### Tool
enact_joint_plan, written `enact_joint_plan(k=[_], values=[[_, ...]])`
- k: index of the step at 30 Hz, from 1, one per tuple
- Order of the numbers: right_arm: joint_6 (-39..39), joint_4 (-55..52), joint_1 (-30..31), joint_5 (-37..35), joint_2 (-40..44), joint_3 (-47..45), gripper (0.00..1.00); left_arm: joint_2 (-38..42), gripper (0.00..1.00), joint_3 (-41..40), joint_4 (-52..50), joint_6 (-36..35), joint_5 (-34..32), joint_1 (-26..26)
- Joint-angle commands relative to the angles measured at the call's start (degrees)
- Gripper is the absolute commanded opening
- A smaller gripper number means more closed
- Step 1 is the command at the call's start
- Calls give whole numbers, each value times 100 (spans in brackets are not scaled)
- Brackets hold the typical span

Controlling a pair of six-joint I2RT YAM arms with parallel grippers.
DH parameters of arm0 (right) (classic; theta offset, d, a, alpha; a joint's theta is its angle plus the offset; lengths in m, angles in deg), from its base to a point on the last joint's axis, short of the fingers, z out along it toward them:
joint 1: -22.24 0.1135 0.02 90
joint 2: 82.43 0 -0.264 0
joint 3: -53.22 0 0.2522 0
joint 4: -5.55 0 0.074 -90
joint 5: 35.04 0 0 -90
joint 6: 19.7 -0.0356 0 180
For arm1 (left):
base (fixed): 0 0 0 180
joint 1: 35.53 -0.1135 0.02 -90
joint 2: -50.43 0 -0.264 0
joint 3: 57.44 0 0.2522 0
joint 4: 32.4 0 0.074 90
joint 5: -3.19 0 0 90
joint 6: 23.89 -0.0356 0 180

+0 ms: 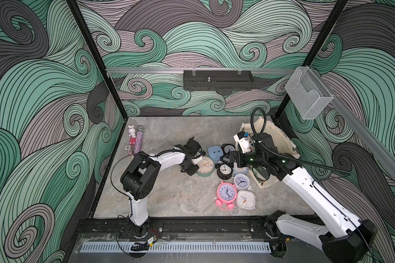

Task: Put the alarm clock into the canvas bag
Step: Pick up the alarm from the center of the board.

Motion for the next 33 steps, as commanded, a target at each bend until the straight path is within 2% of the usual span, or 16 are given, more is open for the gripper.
enact_joint_plan(k=[1, 8, 16, 33], values=[[-80, 74, 32, 322, -32, -59, 100, 176, 34, -51, 444, -184, 295, -30], [-97, 145, 38, 394, -89, -108, 100, 239, 32, -218, 883, -41, 252, -33], [-63, 186, 36, 420, -139, -127, 100, 252, 33, -403, 1248, 19, 558, -22], [-71, 212, 36, 395, -112, -181, 100, 285, 21, -589, 1555, 254, 384, 37]])
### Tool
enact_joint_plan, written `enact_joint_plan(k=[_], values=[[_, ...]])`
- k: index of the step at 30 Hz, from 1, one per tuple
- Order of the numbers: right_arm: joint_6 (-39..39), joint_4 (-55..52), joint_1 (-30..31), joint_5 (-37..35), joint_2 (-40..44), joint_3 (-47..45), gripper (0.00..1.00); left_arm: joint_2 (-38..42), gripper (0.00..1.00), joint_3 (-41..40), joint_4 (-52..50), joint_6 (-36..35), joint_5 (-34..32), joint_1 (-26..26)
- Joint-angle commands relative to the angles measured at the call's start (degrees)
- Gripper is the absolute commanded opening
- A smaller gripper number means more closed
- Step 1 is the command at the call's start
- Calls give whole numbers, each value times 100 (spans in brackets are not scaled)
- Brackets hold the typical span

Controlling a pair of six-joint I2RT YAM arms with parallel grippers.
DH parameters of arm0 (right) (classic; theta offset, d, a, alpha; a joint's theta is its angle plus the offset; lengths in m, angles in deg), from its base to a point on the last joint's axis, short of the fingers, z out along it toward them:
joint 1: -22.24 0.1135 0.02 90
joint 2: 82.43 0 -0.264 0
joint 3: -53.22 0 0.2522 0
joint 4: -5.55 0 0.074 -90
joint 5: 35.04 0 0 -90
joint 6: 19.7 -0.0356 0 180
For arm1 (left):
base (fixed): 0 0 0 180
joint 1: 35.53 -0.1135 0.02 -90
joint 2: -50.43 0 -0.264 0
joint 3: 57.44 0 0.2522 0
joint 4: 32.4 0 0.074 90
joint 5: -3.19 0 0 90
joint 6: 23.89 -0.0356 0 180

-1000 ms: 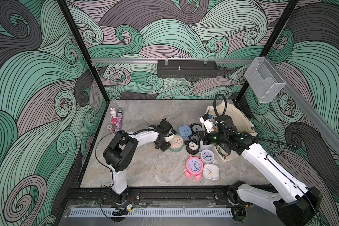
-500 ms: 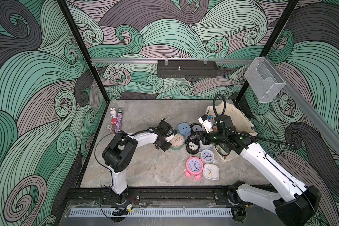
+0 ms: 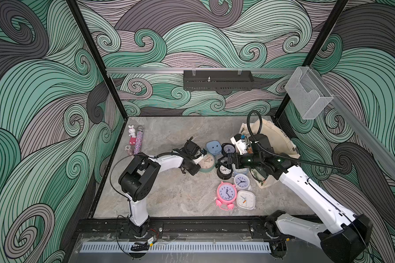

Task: Put the alarm clock into the canvas bag
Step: Pick up the alarm from the center of the board.

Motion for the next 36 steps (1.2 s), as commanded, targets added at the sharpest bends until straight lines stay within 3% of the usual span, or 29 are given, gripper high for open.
enact_joint_plan(k=[1, 18, 36], values=[[-6, 36, 38, 7, 33, -38, 100, 168, 20, -64, 165, 114, 15, 74], [42, -21, 38, -175, 132, 35, 100, 894, 7, -442, 53, 1091, -382, 304], [-619, 131, -37, -178, -500, 544, 100, 3255, 7, -974, 7, 2462, -679, 339]])
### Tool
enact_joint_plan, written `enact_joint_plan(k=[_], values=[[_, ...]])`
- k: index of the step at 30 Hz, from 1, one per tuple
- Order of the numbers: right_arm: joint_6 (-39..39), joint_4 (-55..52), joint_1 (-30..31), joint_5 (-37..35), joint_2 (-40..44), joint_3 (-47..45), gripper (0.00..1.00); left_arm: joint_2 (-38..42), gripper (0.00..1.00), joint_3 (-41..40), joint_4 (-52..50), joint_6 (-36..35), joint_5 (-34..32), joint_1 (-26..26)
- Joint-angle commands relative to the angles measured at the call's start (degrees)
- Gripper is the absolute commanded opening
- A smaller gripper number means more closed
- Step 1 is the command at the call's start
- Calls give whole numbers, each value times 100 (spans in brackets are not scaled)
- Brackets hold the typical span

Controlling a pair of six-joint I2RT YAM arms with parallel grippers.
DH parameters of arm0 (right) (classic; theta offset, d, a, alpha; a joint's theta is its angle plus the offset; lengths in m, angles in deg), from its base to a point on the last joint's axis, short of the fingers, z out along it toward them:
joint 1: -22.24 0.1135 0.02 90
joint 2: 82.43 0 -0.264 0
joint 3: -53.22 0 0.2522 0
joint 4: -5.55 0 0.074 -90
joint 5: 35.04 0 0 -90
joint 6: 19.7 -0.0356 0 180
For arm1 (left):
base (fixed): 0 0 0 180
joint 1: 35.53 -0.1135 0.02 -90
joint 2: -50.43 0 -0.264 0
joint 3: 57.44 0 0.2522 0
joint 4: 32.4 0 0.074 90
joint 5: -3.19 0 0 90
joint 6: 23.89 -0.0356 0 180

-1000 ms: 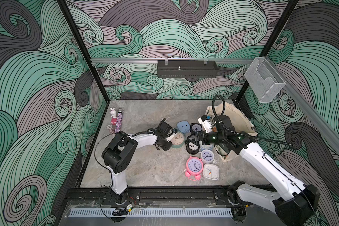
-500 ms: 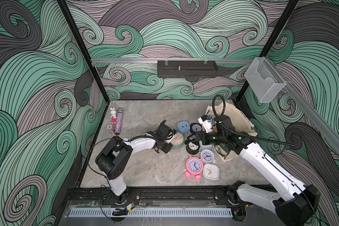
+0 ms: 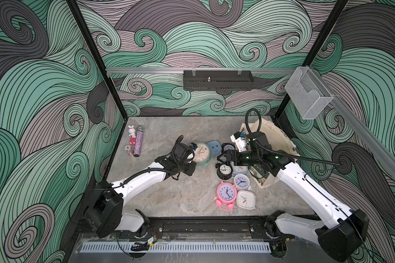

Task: Put the alarm clock into the canvas bag
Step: Pick up the alarm from the center of the board, then place the alarm at the canvas bag.

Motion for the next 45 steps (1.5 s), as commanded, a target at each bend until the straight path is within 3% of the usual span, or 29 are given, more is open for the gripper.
enact_joint_plan(k=[1, 7, 14, 26, 45], values=[[-328, 190, -23, 74, -197, 312, 100, 500, 7, 36, 80, 429, -159, 57], [-884, 876, 29, 602, -690, 615, 100, 865, 7, 83, 147, 575, -114, 131], [-1188, 1139, 278, 612, -1113, 956, 98, 921, 7, 200, 209, 514, 37, 200], [-1533, 1328, 529, 619, -1625, 1159, 88, 1114, 8, 168, 306, 528, 62, 261], [-1983, 1829, 601, 683, -1518, 874, 43, 976, 11, 92, 482, 529, 18, 267]])
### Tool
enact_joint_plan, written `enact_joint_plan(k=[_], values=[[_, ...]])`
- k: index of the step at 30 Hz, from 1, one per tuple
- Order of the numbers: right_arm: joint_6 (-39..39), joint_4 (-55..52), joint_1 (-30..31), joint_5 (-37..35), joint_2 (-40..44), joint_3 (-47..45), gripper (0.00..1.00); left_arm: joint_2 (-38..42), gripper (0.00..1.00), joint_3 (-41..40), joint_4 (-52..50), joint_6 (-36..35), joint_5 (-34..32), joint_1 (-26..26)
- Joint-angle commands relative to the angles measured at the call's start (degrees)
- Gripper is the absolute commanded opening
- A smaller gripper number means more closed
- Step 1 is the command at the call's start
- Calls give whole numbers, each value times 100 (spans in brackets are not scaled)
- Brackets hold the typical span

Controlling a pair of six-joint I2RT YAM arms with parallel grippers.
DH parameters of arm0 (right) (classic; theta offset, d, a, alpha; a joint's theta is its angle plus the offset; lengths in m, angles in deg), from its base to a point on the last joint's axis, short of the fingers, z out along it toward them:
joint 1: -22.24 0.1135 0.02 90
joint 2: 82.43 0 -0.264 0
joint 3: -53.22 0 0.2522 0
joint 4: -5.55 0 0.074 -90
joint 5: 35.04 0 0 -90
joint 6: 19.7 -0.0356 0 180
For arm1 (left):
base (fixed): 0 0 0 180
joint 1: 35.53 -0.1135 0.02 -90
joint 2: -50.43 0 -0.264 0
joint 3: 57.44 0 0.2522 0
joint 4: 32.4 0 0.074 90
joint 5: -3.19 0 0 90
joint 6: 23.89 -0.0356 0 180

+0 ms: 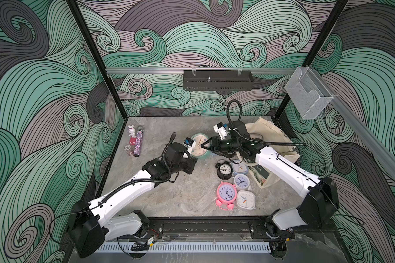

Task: Put the alarm clock into the canvas bag
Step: Place the alarm at the canvas bag.

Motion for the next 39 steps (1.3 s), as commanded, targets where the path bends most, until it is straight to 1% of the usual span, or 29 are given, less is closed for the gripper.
enact_joint_plan(k=[1, 3, 4, 5, 6, 8, 11, 14, 17, 21, 23, 25, 27, 31, 39], values=[[-36, 161, 23, 14, 159, -84, 41, -18, 11, 98, 290, 11, 17, 36], [-11, 165, 24, -10, 216, -84, 33, -36, 14, 121, 295, 7, 83, 36], [26, 151, 22, -16, 253, -59, 30, -39, 18, 144, 280, 13, 93, 36], [101, 80, 10, -44, 288, -6, 27, -41, 29, 172, 250, 23, 114, 36], [218, -50, -7, -116, 347, 76, 24, -28, 49, 208, 219, -5, 160, 36], [450, -291, -112, -226, 506, 276, 19, 14, 98, 290, 76, -20, 174, 37], [724, -767, -548, -348, 862, 594, 15, 218, 99, 461, -357, 53, 68, 36], [851, -1256, -1289, -516, 1320, 794, 14, 563, 99, 429, -588, 46, -27, 36], [924, -1592, -2177, -747, 1846, 694, 14, 1007, 99, 148, -593, 204, -308, 28], [1016, -2199, -3383, -1029, 2389, 463, 13, 1618, 99, -193, -663, 680, -817, 19], [1073, -2367, -3789, -1208, 2581, 273, 13, 1836, 99, -245, -767, 726, -870, 18], [1136, -2476, -4030, -1266, 2631, 111, 13, 1960, 99, -257, -887, 753, -858, 18], [1245, -2635, -4127, -1304, 2549, 49, 12, 2011, 99, -244, -934, 672, -706, 25], [1577, -2828, -4129, -1669, 2371, 45, 13, 2075, 99, -243, -963, 452, -385, 18], [1823, -2819, -4126, -1655, 1784, 118, 12, 2223, 99, -366, -894, 466, -364, 19]])
